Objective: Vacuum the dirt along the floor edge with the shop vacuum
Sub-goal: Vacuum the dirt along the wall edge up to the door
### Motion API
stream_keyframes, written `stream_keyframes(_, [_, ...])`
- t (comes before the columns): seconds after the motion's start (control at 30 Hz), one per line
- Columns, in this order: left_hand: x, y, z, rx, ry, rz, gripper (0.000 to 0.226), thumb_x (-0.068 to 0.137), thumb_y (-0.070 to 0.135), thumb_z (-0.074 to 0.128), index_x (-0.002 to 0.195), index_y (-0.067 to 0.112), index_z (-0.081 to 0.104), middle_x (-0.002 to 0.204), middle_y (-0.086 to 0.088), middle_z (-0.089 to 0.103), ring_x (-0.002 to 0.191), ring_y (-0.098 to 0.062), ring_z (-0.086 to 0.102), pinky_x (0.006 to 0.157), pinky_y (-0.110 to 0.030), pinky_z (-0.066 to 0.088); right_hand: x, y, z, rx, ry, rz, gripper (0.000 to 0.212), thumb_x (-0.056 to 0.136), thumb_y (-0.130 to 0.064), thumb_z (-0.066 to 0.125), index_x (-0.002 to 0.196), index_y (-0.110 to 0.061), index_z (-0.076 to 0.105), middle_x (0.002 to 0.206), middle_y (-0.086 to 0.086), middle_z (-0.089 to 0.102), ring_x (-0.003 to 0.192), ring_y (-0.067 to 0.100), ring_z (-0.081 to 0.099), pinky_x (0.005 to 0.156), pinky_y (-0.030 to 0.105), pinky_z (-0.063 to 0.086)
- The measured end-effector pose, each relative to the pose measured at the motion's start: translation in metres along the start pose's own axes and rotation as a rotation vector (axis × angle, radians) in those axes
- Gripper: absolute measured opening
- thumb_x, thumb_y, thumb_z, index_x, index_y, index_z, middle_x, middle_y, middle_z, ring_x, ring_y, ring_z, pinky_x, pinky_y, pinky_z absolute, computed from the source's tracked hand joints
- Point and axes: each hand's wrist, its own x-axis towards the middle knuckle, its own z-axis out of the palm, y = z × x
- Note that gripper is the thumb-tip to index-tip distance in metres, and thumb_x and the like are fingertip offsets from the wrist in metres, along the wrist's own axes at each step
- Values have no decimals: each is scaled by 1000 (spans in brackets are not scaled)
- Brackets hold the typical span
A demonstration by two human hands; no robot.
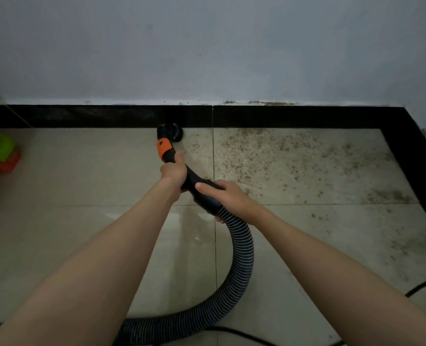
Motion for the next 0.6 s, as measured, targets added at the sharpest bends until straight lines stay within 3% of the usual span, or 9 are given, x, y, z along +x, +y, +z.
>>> stream_keyframes(0.13, [-8, 0, 18, -8, -66, 11, 57, 99, 46, 35, 140, 7, 32, 129, -16, 53, 112, -35, 56, 78, -44, 52, -7, 7, -16, 2, 43, -22, 41, 86, -50, 65, 89, -9, 59, 70, 10, 61, 47, 19, 57, 44, 26, 48])
stream_keyframes(0.3, [-16, -3, 40, -15, -152, 0, 54, 101, 43, 33, 139, 5, 33, 130, -17, 52, 114, -35, 55, 91, -47, 50, -15, 15, -34, -16, 91, -3, 54, 84, -54, 65, 103, -4, 62, 73, 10, 62, 49, 19, 58, 46, 25, 48])
stream_keyframes(0.6, [-29, -1, 78, 70, -182, 43, 59, 99, 46, 35, 141, 4, 32, 133, -17, 51, 116, -35, 54, 96, -49, 48, -26, 30, -60, 42, 196, -6, 58, 82, -56, 66, 101, -2, 66, 70, 13, 64, 46, 20, 58, 45, 26, 46])
